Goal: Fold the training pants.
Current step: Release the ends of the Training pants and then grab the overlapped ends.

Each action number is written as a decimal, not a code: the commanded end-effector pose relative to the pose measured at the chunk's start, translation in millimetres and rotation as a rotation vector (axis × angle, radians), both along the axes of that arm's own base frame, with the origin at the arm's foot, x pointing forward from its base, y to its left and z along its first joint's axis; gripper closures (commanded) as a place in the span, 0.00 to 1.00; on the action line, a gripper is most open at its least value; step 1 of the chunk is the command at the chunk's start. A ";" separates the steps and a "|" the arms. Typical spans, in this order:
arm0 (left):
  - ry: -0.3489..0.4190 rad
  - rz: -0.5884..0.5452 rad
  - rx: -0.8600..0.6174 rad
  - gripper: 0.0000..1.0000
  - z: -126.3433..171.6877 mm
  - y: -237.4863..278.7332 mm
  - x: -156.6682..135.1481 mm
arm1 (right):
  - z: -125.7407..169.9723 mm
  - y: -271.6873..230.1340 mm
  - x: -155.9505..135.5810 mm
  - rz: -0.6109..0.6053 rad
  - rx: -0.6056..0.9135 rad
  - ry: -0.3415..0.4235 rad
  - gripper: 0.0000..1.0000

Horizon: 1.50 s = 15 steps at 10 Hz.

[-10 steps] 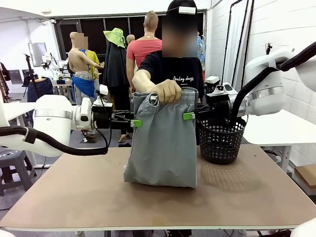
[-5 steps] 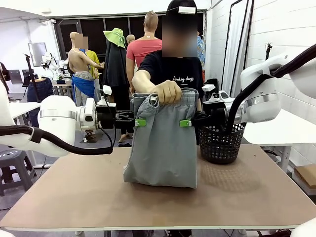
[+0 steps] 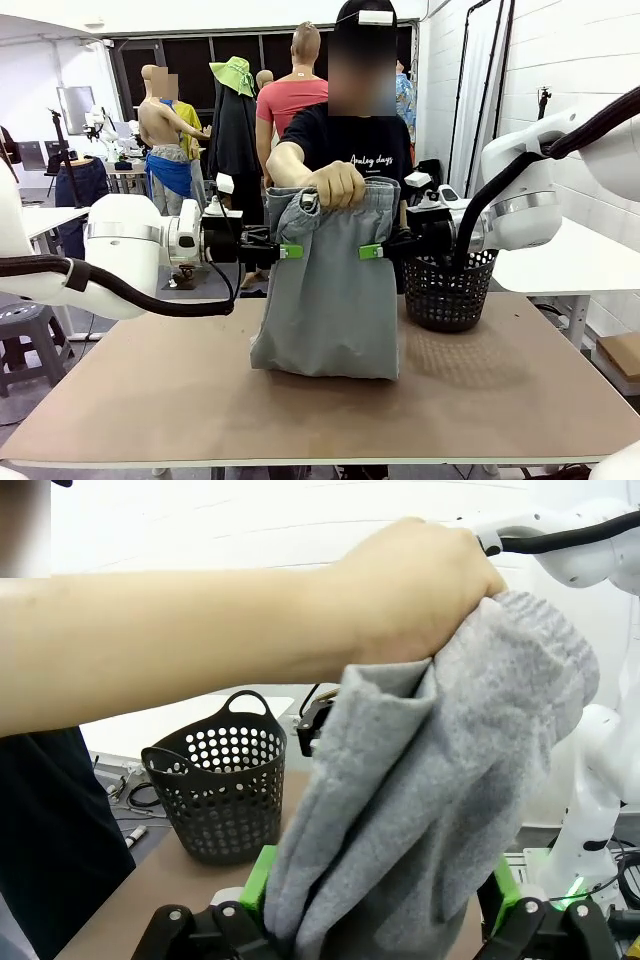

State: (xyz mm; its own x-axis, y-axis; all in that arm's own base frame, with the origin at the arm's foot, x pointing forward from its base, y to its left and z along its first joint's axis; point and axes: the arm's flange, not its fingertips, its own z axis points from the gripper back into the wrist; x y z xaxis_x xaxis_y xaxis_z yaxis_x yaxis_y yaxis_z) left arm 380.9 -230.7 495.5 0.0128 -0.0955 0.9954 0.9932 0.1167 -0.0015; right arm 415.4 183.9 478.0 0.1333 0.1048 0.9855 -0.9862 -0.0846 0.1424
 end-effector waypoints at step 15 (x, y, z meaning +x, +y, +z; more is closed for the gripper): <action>-0.026 0.025 0.006 0.00 35.4 -47.3 14.3 | 48.4 24.9 10.0 0.007 0.085 -0.087 0.00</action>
